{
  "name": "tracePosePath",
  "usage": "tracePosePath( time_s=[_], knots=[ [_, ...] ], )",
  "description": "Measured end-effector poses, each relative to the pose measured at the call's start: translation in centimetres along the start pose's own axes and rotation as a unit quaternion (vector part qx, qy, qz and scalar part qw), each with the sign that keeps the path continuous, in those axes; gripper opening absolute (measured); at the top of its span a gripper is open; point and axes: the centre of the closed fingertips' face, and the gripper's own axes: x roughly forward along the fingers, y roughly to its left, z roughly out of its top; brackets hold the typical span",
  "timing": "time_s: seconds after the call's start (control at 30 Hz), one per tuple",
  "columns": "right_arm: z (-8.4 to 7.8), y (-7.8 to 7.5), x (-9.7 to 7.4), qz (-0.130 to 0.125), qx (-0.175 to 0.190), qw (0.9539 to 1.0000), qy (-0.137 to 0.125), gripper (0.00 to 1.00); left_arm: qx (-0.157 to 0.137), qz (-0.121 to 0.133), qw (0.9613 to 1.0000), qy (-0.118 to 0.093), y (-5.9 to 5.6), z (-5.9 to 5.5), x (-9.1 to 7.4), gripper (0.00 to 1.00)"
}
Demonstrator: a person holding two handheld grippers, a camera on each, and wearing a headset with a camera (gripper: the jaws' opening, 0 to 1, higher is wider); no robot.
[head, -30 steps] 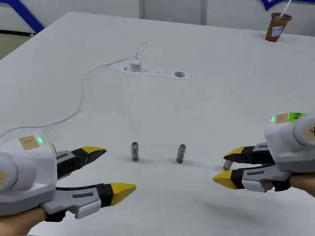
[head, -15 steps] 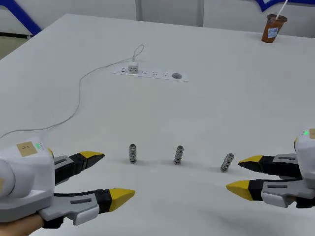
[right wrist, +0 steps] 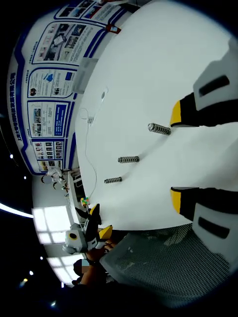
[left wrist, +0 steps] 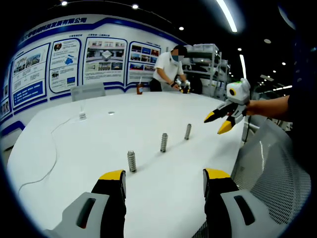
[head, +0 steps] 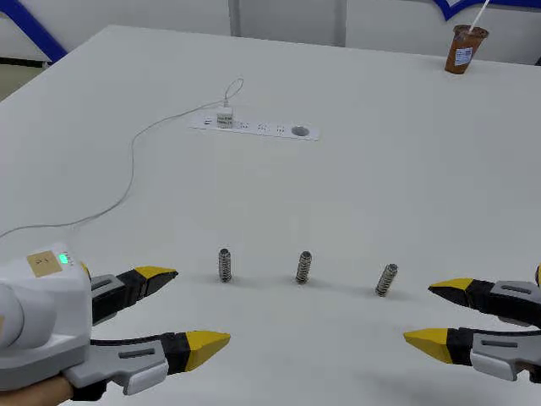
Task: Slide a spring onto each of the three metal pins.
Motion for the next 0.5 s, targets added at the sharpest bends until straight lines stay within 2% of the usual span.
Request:
tracePosePath(
  time_s=[0.2, 0.5],
  knots=[
    [-0.1, -0.2, 0.1, -0.003, 0.004, 0.9999, -0.015, 0.55, -0.002, 0.002, 1.0000, 0.001, 0.2, -0.2, 0.1, 0.65],
    [-1.3, -0.6, 0.3, -0.004, 0.008, 0.9996, -0.029, 0.60, -0.004, 0.001, 1.0000, 0.002, 0.5, -0.8, 0.1, 0.66]
  ],
)
